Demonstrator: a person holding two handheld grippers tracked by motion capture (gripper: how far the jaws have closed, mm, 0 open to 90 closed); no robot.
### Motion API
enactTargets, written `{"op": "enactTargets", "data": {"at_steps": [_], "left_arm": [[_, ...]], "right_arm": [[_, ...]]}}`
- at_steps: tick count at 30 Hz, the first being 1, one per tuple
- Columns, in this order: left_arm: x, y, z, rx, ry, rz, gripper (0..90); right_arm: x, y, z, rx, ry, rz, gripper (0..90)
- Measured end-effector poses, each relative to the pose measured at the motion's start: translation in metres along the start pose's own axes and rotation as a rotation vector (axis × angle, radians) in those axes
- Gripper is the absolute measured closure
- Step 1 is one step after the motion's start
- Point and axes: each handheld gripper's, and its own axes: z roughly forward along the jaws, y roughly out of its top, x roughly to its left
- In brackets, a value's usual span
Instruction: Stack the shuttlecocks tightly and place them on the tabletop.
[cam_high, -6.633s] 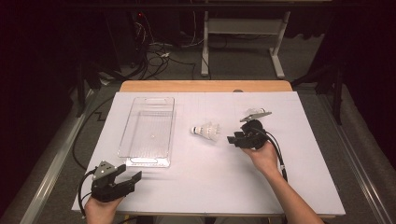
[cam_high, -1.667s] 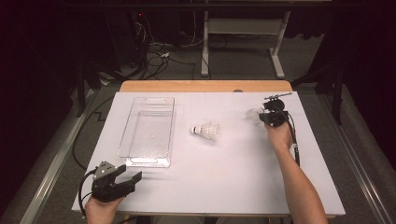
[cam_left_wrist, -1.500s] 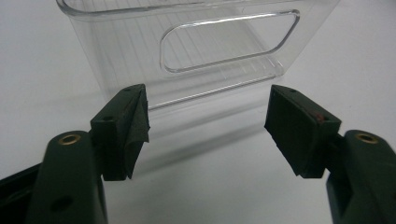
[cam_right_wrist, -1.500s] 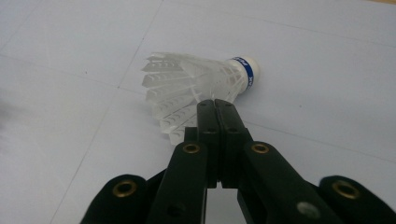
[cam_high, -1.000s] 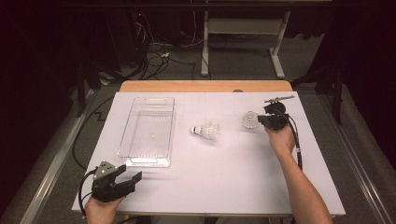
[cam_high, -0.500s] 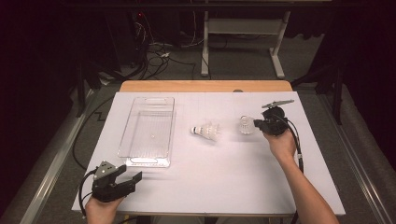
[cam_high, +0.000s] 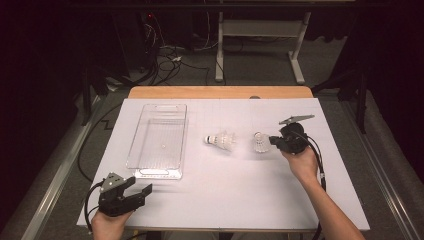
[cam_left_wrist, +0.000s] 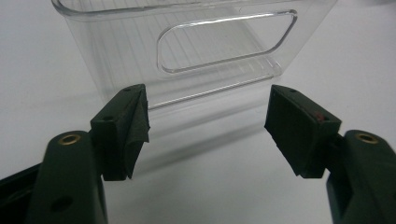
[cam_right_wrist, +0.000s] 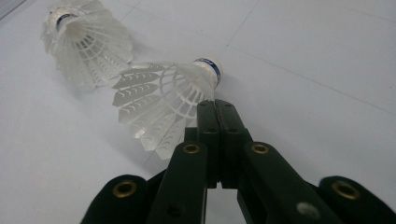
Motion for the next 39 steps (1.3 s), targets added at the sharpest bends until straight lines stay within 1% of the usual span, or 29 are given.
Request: {"op": "enactTargets", "data": {"at_steps": [12,16,18,27,32,39], "left_arm": [[0.000,0.000,0.000,-0.001,0.002,0.001,31.3],[0.000,0.000,0.000,-0.001,0.002,0.002,31.3],[0.000,0.000,0.000,-0.001,0.002,0.002,31.3],[-0.001,0.000,-0.001,-0.002,0.003,0.002,31.3],[-0.001,0.000,-0.001,-0.002,0.003,0.002,31.3],[-0.001,0.000,-0.001,-0.005,0.005,0.002,31.3]], "right_arm": [[0.008,-0.015,-0.007,0.002,0.043,-0.008,90.0],[0.013,-0.020,-0.009,0.003,0.054,-0.019,90.0],[0.017,-0.024,-0.012,0.002,0.066,-0.026,90.0],[0.025,-0.033,-0.016,0.010,0.095,-0.050,90.0],[0.029,-0.038,-0.016,0.023,0.102,-0.055,90.0],[0.029,-0.042,-0.016,0.021,0.098,-0.055,90.0]]}}
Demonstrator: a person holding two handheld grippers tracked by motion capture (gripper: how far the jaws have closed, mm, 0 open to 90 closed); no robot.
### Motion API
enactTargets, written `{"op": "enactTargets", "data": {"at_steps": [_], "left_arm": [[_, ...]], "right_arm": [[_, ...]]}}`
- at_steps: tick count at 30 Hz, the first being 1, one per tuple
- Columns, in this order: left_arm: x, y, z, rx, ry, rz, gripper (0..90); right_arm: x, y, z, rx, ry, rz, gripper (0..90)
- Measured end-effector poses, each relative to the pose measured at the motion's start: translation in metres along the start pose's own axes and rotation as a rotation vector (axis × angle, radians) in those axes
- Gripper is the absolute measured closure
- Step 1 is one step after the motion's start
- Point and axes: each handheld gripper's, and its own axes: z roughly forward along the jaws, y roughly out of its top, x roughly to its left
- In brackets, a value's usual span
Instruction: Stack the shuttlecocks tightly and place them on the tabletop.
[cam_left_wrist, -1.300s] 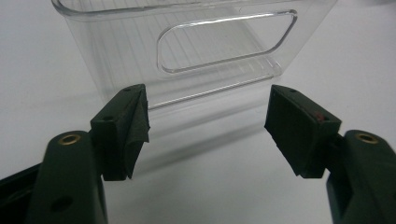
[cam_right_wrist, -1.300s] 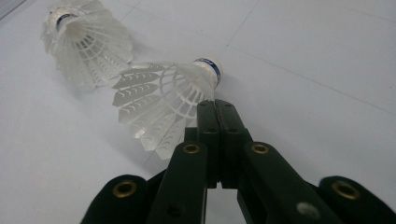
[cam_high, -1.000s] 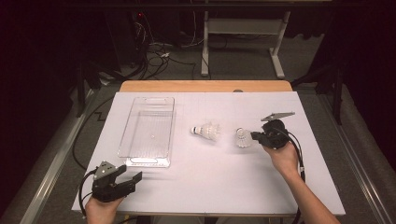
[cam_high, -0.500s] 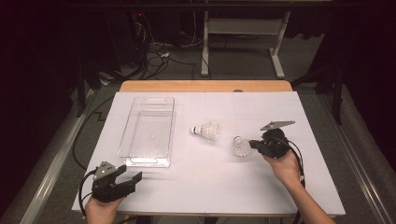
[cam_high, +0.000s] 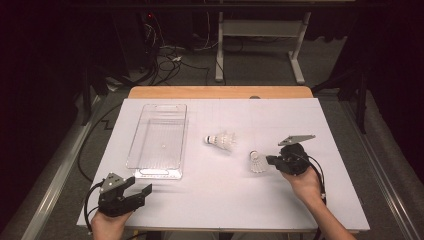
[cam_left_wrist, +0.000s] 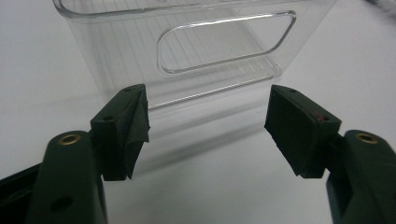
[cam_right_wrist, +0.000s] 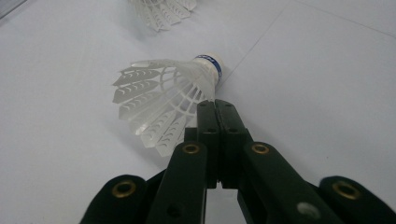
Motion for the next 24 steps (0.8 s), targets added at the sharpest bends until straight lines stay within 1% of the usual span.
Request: {"op": "enactTargets", "data": {"at_steps": [5,12,18,19,22,24], "left_arm": [[0.000,0.000,0.000,0.000,0.000,0.001,31.3],[0.000,0.000,0.000,0.000,-0.001,0.000,31.3],[0.000,0.000,0.000,0.001,-0.001,0.001,31.3],[0.000,0.000,0.000,0.000,-0.001,0.000,31.3],[0.000,0.000,0.000,0.001,-0.002,0.001,31.3],[0.000,0.000,0.000,0.001,-0.002,0.001,31.3]], "right_arm": [[-0.002,-0.002,0.001,0.006,-0.012,0.005,89.7],[-0.008,-0.006,0.003,0.009,-0.012,0.019,85.9],[-0.008,-0.006,0.003,0.008,-0.015,0.023,82.1],[-0.009,-0.006,0.003,0.008,-0.021,0.027,78.6],[-0.009,-0.007,0.003,0.010,-0.027,0.034,76.2],[-0.011,-0.009,0.003,0.005,-0.035,0.045,72.3]]}}
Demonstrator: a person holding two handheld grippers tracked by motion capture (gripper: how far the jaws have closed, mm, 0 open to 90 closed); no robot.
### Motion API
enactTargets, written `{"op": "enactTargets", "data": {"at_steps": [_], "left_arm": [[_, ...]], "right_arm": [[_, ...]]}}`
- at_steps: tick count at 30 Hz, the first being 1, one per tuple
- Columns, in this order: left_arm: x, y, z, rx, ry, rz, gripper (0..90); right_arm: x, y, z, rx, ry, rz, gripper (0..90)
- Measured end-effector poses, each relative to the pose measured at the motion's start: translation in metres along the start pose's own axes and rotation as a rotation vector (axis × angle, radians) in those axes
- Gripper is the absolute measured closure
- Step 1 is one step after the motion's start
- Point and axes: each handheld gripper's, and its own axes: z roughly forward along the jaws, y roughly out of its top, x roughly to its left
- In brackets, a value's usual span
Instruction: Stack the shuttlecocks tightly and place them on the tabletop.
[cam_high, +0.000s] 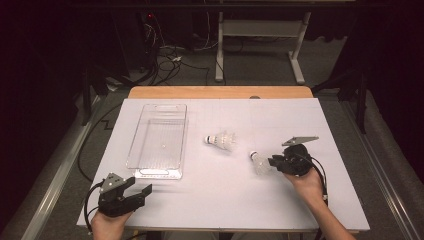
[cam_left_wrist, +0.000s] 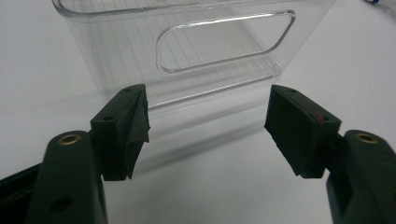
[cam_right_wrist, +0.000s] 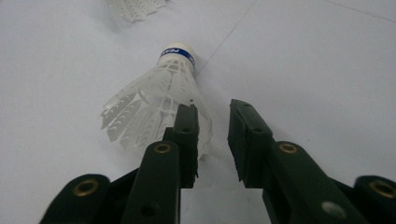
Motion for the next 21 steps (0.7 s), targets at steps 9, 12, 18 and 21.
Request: {"op": "enactTargets", "data": {"at_steps": [9,12,18,21], "left_arm": [[0.000,0.000,0.001,0.002,-0.001,0.001,31.3],[0.000,0.000,0.001,0.002,-0.002,0.002,31.3],[0.000,0.000,0.001,0.000,-0.004,-0.001,31.2],[0.000,0.000,0.000,0.002,-0.004,0.000,31.3]], "right_arm": [[0.002,-0.004,-0.003,-0.034,-0.031,-0.002,57.4],[0.002,-0.005,-0.005,-0.053,-0.028,0.005,55.3],[0.005,-0.010,-0.012,-0.106,-0.044,0.004,50.9],[0.006,-0.012,-0.013,-0.113,-0.047,0.003,50.5]]}}
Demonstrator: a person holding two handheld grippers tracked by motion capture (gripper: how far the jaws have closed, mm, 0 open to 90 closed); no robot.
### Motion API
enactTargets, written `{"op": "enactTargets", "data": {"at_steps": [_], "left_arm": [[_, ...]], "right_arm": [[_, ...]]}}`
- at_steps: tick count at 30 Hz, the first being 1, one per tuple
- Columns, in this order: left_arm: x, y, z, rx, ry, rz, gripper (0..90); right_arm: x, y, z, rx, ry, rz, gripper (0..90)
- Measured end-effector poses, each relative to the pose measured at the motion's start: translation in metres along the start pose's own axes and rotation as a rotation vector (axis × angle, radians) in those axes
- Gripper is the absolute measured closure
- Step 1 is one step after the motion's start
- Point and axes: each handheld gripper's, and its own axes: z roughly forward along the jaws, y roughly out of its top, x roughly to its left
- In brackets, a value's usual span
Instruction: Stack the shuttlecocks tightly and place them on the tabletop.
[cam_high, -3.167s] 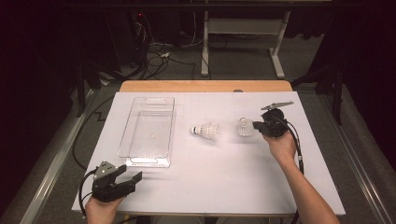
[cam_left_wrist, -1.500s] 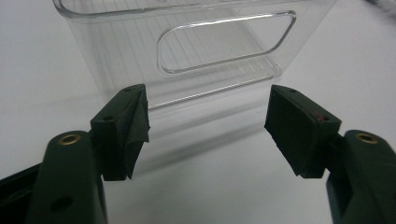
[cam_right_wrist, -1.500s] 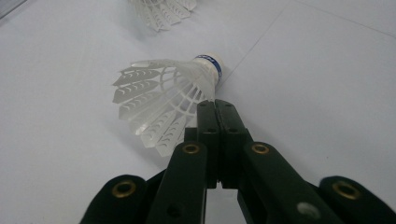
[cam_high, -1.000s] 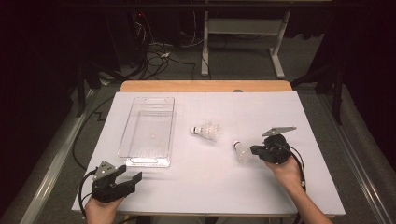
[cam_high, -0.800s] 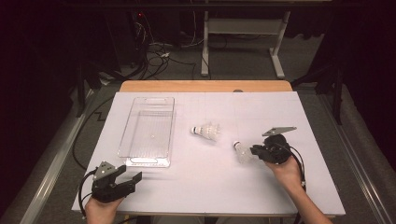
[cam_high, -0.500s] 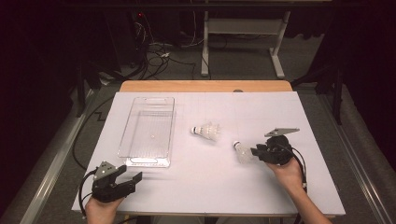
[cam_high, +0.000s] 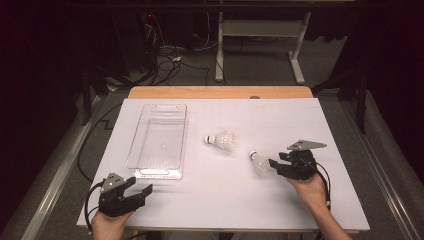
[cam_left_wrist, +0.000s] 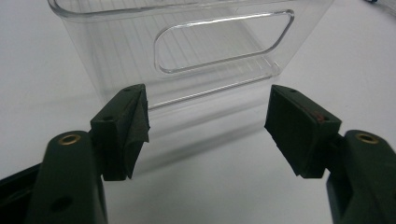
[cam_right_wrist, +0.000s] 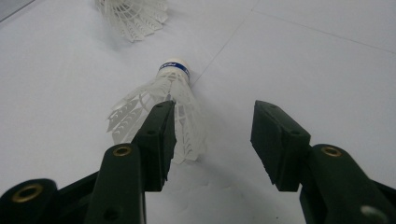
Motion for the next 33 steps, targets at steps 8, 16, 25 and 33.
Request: {"op": "enactTargets", "data": {"at_steps": [8,16,25,33], "left_arm": [[0.000,0.000,0.000,-0.001,0.002,0.001,31.3],[-0.001,0.000,0.000,-0.002,0.002,0.001,31.3],[-0.001,0.000,-0.001,-0.002,0.003,0.002,31.3],[-0.001,0.000,-0.001,-0.002,0.003,0.003,31.3]], "right_arm": [[0.004,-0.004,-0.008,-0.023,-0.009,0.005,49.0],[0.007,-0.012,-0.017,-0.031,-0.007,0.006,50.1],[0.017,-0.019,-0.023,-0.020,0.010,-0.015,52.9],[0.030,-0.019,-0.020,0.003,0.043,-0.040,54.5]]}}
